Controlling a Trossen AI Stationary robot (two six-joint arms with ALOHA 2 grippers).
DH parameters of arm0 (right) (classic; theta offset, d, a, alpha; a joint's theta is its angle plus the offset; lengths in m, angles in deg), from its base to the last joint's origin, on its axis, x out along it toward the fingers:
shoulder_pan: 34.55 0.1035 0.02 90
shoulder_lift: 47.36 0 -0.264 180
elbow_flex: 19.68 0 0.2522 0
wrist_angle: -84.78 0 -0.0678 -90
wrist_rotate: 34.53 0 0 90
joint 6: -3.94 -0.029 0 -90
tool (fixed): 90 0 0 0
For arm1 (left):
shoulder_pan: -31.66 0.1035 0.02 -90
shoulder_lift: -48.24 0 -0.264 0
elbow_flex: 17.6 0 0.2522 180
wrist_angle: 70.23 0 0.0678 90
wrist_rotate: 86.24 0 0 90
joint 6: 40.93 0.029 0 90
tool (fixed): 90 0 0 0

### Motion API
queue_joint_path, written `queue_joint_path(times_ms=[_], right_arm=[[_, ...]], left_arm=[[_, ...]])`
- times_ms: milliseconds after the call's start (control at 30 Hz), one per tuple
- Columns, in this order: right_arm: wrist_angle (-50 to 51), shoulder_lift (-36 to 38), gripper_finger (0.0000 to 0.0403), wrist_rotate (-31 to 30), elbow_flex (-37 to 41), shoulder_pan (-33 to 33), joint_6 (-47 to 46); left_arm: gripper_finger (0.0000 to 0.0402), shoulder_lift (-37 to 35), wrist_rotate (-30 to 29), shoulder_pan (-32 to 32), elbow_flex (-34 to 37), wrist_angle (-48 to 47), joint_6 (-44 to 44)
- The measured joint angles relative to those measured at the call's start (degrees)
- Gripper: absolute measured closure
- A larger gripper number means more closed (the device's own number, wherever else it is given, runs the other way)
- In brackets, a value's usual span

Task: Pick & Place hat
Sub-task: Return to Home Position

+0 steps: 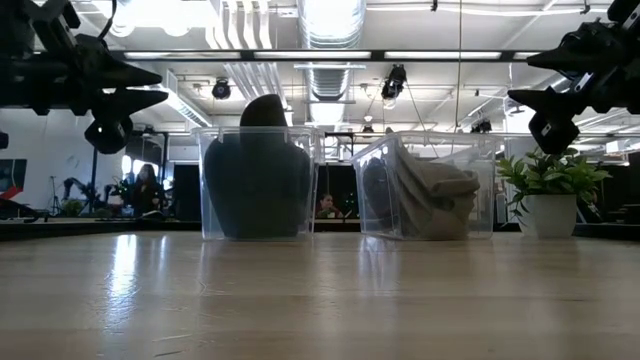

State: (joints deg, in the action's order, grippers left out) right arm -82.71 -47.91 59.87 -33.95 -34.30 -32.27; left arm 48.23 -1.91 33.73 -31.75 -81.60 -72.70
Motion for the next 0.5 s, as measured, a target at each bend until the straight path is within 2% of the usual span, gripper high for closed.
queue_joint_path(times_ms=[400, 500], right_arm=[[0.0, 0.0, 0.0211, 0.0, 0.0, 0.0, 0.0], [0.0, 0.0, 0.0211, 0.0, 0.0, 0.0, 0.0]], left_arm=[[0.0299, 0.0, 0.5, 0.0, 0.0, -0.5, 0.9], [0.0299, 0.0, 2.8, -0.1, 0.0, -1.4, 14.8]])
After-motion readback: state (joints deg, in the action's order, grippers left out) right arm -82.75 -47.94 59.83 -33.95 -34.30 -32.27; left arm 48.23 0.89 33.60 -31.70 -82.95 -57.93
